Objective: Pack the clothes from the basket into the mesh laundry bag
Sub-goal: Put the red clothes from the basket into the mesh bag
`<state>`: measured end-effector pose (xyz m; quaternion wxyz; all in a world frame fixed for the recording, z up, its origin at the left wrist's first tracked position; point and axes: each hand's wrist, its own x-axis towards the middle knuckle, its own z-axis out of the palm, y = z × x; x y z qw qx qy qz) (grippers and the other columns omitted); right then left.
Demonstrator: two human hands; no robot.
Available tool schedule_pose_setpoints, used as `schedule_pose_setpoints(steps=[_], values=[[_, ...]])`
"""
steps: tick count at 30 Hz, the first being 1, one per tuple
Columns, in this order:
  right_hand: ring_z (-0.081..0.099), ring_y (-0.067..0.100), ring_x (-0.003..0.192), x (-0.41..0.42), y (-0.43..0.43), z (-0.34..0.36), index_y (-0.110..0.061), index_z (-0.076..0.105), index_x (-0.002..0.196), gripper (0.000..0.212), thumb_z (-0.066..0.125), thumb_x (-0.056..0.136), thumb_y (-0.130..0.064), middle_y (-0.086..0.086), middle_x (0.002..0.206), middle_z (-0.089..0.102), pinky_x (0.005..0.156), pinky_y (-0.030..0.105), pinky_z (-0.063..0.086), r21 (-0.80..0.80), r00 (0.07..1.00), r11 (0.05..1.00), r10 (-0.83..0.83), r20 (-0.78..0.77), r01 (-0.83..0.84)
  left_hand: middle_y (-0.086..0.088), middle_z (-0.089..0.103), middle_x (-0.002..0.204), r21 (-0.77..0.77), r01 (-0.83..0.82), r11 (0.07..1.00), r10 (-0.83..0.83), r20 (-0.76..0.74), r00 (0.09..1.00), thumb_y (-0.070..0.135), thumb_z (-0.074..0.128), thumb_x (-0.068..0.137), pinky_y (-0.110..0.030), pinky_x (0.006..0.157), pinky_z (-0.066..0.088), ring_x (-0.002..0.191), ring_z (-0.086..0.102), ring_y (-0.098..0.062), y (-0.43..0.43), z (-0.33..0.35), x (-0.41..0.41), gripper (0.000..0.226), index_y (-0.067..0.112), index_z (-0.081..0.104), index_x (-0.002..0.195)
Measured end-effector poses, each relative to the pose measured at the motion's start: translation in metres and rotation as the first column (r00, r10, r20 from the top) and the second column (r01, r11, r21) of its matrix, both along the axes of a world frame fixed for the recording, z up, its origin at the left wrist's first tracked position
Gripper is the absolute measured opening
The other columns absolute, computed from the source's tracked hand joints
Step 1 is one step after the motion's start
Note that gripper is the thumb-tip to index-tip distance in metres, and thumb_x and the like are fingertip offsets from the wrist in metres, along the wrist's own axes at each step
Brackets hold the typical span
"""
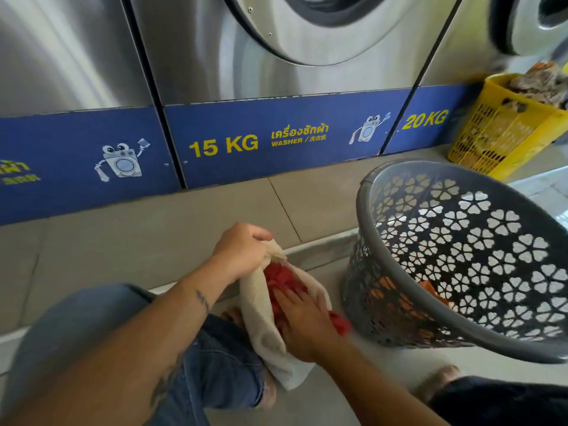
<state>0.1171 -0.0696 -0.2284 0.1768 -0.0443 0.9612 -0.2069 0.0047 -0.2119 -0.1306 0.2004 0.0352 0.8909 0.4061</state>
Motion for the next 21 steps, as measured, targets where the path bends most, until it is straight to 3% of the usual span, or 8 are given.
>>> schedule_pose_setpoints(steps=[2, 4, 9, 13, 15, 18, 20, 21], values=[[0.006, 0.023, 0.156, 0.002, 0.010, -0.018, -0.043, 0.001, 0.159, 0.079, 0.042, 0.094, -0.063, -0.014, 0.170, 0.010, 0.122, 0.055, 0.001, 0.086, 0.997, 0.996, -0.002, 0.071, -0.004, 0.003, 0.063, 0.132, -0.064, 0.085, 0.994, -0.086, -0.022, 0.996, 0.005, 0.055, 0.087, -0.027, 0.088, 0.046, 0.114, 0.059, -0.019, 0.001, -0.001, 0.003, 0.045, 0.028, 0.068, 0.124], [0.007, 0.022, 0.156, -0.002, 0.013, -0.014, -0.046, 0.000, 0.158, 0.084, 0.046, 0.090, -0.065, -0.015, 0.170, 0.010, 0.121, 0.058, 0.002, 0.069, 0.996, 0.997, -0.025, 0.085, 0.020, 0.003, 0.062, 0.132, -0.126, 0.135, 0.983, -0.143, -0.059, 0.988, 0.008, 0.057, 0.088, -0.030, 0.091, 0.049, 0.114, 0.060, -0.021, 0.004, -0.001, 0.004, 0.044, 0.028, 0.066, 0.127], [0.034, 0.023, 0.143, 0.013, 0.025, 0.013, -0.043, 0.020, 0.153, 0.082, 0.061, 0.082, -0.045, -0.009, 0.161, 0.027, 0.115, 0.043, 0.026, -0.031, 0.989, 0.990, -0.140, -0.038, 0.139, -0.003, 0.065, 0.127, -0.250, 0.233, 0.940, -0.264, -0.099, 0.959, 0.017, 0.060, 0.085, -0.040, 0.093, 0.052, 0.111, 0.061, -0.026, 0.012, -0.005, 0.000, 0.044, 0.029, 0.065, 0.127], [0.048, 0.029, 0.131, 0.040, 0.041, -0.008, -0.047, 0.010, 0.157, 0.091, 0.063, 0.084, -0.038, 0.004, 0.153, 0.039, 0.105, 0.038, 0.045, 0.032, 0.979, 0.982, -0.187, 0.080, 0.185, -0.005, 0.058, 0.134, -0.323, 0.354, 0.878, -0.375, -0.003, 0.927, 0.020, 0.058, 0.084, -0.038, 0.095, 0.050, 0.115, 0.058, -0.026, 0.022, -0.009, 0.003, 0.054, 0.035, 0.056, 0.136], [0.062, 0.028, 0.116, 0.036, 0.044, -0.006, -0.036, 0.029, 0.156, 0.079, 0.059, 0.083, -0.032, 0.008, 0.136, 0.059, 0.096, 0.036, 0.052, -0.105, 0.935, 0.931, -0.340, 0.101, 0.350, -0.006, 0.053, 0.137, -0.360, 0.446, 0.819, -0.454, 0.068, 0.888, 0.015, 0.056, 0.084, -0.038, 0.093, 0.050, 0.115, 0.055, -0.027, 0.026, -0.012, 0.008, 0.058, 0.035, 0.052, 0.138], [0.068, 0.018, 0.086, 0.018, 0.037, 0.008, -0.024, 0.055, 0.123, 0.044, 0.057, 0.081, -0.013, 0.002, 0.099, 0.070, 0.074, 0.037, 0.059, -0.387, 0.792, 0.709, -0.602, 0.103, 0.589, -0.005, 0.051, 0.138, -0.384, 0.507, 0.772, -0.505, 0.114, 0.855, 0.007, 0.051, 0.083, -0.036, 0.092, 0.050, 0.116, 0.055, -0.028, 0.030, -0.013, 0.015, 0.057, 0.030, 0.054, 0.135], [0.069, 0.013, 0.085, 0.007, 0.027, 0.018, -0.025, 0.060, 0.109, 0.032, 0.060, 0.084, -0.004, -0.005, 0.094, 0.070, 0.075, 0.037, 0.062, -0.522, 0.763, 0.615, -0.636, 0.116, 0.592, -0.003, 0.057, 0.131, -0.371, 0.466, 0.803, -0.476, 0.071, 0.877, 0.007, 0.051, 0.083, -0.034, 0.089, 0.052, 0.109, 0.059, -0.027, 0.030, -0.015, 0.012, 0.049, 0.028, 0.061, 0.126], [0.069, 0.012, 0.092, 0.003, 0.023, 0.019, -0.027, 0.064, 0.108, 0.033, 0.062, 0.083, -0.006, -0.007, 0.100, 0.072, 0.082, 0.037, 0.062, -0.565, 0.800, 0.631, -0.593, 0.090, 0.532, -0.003, 0.060, 0.126, -0.362, 0.435, 0.824, -0.452, 0.042, 0.891, 0.009, 0.053, 0.084, -0.034, 0.087, 0.053, 0.105, 0.061, -0.026, 0.030, -0.016, 0.010, 0.045, 0.029, 0.063, 0.124]])
